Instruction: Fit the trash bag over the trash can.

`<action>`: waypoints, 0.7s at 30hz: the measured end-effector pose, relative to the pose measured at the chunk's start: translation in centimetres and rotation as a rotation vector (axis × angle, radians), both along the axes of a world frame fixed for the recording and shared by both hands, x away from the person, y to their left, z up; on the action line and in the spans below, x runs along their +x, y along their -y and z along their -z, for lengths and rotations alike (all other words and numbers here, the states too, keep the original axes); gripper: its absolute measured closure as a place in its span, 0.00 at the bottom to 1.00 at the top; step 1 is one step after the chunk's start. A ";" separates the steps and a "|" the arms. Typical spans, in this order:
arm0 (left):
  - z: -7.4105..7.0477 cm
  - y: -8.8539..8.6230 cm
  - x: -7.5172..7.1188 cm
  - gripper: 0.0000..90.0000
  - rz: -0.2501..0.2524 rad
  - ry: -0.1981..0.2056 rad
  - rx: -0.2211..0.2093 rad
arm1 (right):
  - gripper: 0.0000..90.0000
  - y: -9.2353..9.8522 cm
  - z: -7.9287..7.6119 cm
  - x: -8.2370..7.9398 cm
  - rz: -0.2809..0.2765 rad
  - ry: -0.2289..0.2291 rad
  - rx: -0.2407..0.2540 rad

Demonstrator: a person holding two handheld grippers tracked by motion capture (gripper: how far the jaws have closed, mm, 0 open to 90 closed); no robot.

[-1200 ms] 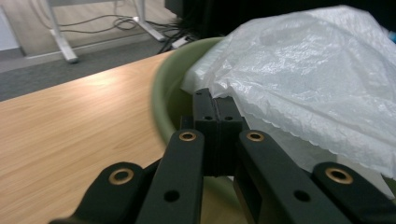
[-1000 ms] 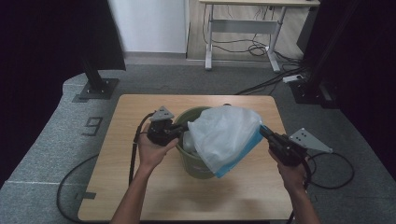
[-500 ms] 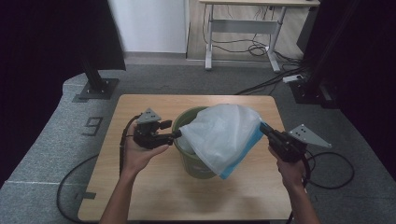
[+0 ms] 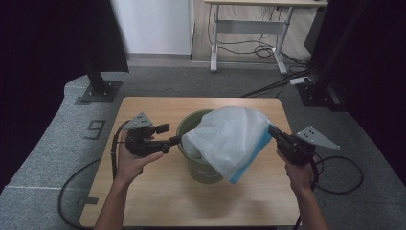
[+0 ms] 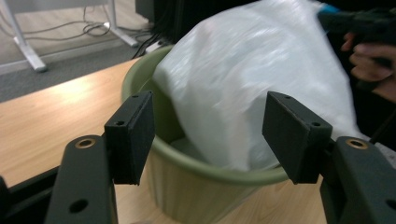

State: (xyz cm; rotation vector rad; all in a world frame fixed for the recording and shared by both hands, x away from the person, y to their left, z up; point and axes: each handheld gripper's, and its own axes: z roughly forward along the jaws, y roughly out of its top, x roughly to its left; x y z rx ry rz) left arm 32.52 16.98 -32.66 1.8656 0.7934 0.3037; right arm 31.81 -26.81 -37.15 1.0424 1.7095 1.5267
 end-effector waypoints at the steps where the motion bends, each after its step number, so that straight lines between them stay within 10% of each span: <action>1: -0.3 0.4 -0.2 0.39 0.003 0.003 0.007 | 0.98 -0.1 0.0 0.0 -0.007 0.000 0.003; 8: -1.5 4.0 -1.3 0.39 0.072 0.032 0.053 | 0.98 -2.0 -0.2 -0.6 -0.070 0.013 0.000; 21: 0.6 8.5 -0.8 0.38 0.162 -0.022 0.096 | 0.98 -5.7 0.0 -1.2 -0.181 0.012 0.003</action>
